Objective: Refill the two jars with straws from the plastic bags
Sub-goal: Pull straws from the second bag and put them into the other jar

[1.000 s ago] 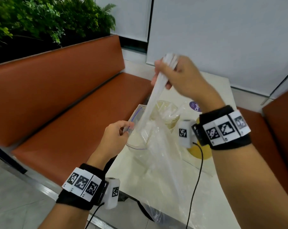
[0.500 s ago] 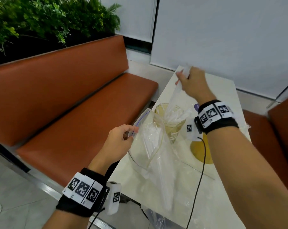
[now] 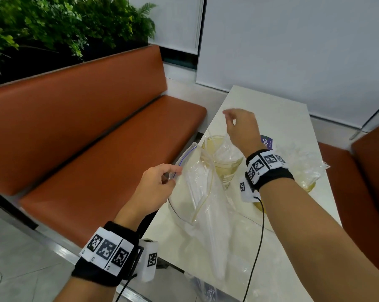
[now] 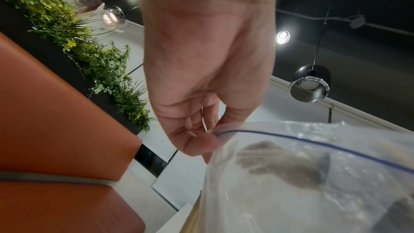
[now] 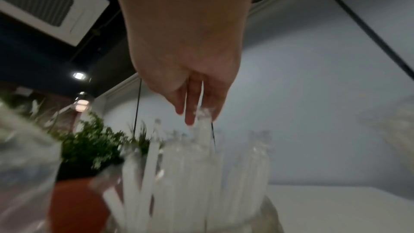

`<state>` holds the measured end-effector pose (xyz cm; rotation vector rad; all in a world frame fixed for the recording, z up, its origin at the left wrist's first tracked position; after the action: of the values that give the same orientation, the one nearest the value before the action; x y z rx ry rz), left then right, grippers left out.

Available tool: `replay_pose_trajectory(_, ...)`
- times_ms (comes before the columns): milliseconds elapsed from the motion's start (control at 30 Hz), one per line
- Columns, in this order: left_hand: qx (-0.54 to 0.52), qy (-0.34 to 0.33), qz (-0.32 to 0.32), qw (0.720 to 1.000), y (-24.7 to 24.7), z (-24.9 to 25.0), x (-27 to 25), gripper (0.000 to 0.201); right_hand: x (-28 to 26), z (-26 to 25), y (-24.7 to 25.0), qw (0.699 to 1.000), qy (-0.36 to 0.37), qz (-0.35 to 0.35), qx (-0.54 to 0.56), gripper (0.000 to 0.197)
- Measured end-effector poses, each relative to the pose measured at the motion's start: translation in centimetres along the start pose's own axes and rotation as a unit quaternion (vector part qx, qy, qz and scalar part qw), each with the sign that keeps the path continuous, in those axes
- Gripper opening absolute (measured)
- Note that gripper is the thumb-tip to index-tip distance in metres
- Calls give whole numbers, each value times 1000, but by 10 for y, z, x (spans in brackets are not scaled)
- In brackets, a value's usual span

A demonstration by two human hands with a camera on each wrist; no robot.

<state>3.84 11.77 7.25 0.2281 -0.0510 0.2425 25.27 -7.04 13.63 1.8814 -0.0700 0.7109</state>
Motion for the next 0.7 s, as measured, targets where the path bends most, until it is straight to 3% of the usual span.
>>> replay_pose_trajectory(100,26,-20,-4,999,-3,6,1,31,-18,4,-17,979,8,-183,-89,38)
replay_pose_trajectory(133,29,-25,-5,999,-4,9,1,31,-24,6,-19,972,25,-205,-110,39)
replay_pose_trajectory(200,34,-33,-6,999,-7,15,-1,31,-29,7,-15,977,51,-178,-109,37)
replay_pose_trajectory(333,30,-26,-3,999,-16,22,-4,29,-28,-22,31,997,68,-37,-24,23)
replay_pose_trajectory(400,14,-20,-1,1000,-23,27,-5,31,-41,-47,58,995,89,-37,21,13)
replay_pose_trajectory(467,1,-23,1,1000,-32,34,-7,34,-61,-68,71,985,88,-146,-15,21)
replay_pose_trajectory(533,2,-25,3,1000,-40,40,-8,36,-84,-76,69,951,67,-275,-122,37)
replay_pose_trajectory(600,6,-28,3,1000,-46,44,-8,36,-101,-72,64,925,33,-333,-181,47)
replay_pose_trajectory(700,5,-37,3,999,-51,46,-9,35,-116,-57,50,911,-20,-367,-185,60)
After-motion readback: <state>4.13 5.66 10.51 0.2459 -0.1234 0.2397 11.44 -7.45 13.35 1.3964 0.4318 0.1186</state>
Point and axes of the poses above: each hand's wrist, its own x-axis towards the middle knuckle, its own y-axis out of the back of the hand, z = x × y, the point moved 1 cm from there along x, towards the middle knuckle, and after that the axes turned 12 degrees about -x, right-handed, at the moved point
